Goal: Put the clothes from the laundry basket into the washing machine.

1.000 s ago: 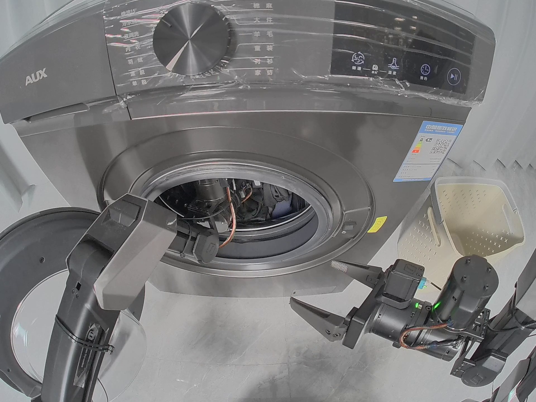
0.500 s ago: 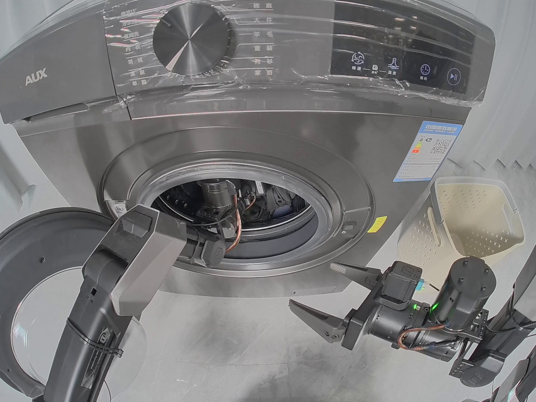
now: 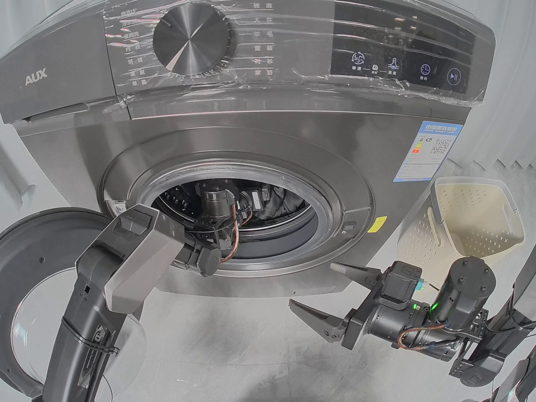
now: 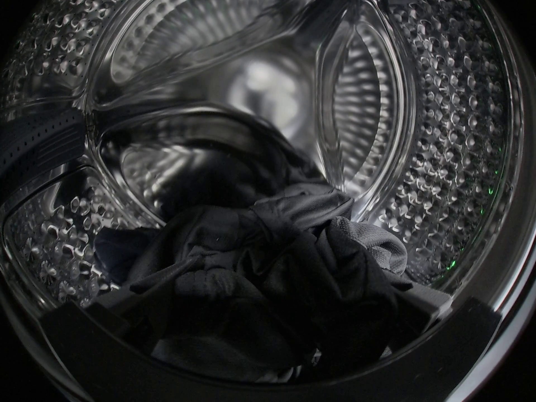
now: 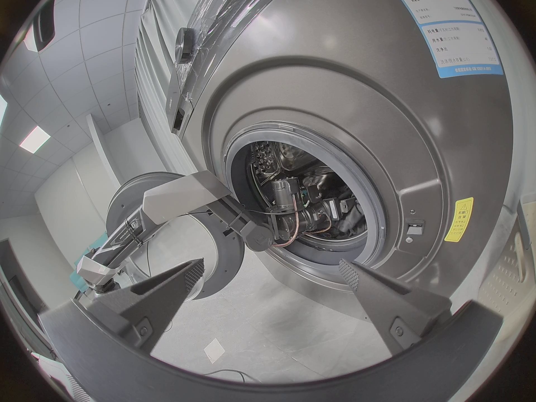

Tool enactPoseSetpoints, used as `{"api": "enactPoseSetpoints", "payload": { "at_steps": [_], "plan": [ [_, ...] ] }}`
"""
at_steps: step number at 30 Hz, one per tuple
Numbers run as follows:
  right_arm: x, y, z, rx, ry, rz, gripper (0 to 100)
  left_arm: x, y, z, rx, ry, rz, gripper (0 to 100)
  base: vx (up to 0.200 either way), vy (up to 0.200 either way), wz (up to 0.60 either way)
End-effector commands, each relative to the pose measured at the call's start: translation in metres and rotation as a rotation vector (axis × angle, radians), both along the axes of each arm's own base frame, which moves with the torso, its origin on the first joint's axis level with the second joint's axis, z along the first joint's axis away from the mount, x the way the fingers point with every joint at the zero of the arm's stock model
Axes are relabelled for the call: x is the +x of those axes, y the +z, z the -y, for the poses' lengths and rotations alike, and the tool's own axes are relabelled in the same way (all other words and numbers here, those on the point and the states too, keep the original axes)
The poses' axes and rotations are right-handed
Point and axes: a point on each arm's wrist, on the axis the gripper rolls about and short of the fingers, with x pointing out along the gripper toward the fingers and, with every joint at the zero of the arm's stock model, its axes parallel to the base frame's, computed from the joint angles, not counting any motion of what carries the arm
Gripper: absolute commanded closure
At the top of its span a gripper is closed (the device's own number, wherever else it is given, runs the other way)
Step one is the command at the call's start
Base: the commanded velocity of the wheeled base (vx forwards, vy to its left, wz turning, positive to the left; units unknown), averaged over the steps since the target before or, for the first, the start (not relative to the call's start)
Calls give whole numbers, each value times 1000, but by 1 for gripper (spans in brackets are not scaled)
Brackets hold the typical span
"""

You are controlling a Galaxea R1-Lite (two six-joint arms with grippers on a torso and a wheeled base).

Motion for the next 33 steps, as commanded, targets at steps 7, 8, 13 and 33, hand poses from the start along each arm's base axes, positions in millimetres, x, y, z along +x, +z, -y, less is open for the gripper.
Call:
{"api": "enactPoseSetpoints", "payload": {
  "at_steps": [7, 8, 13, 33],
  "plan": [
    [0, 0, 0, 1, 0, 1, 0, -30, 22, 5, 10, -35, -23, 0, 0, 0, 0],
    [0, 0, 0, 1, 0, 1, 0, -38, 26, 7, 16, -47, -31, 0, 0, 0, 0],
    [0, 1, 0, 3, 0, 3, 0, -74, 26, 10, 54, -88, -82, 0, 0, 0, 0],
    [-4, 2, 4, 4, 2, 0, 0, -192, 25, 0, 123, -232, -63, 0, 0, 0, 0]
  ]
}}
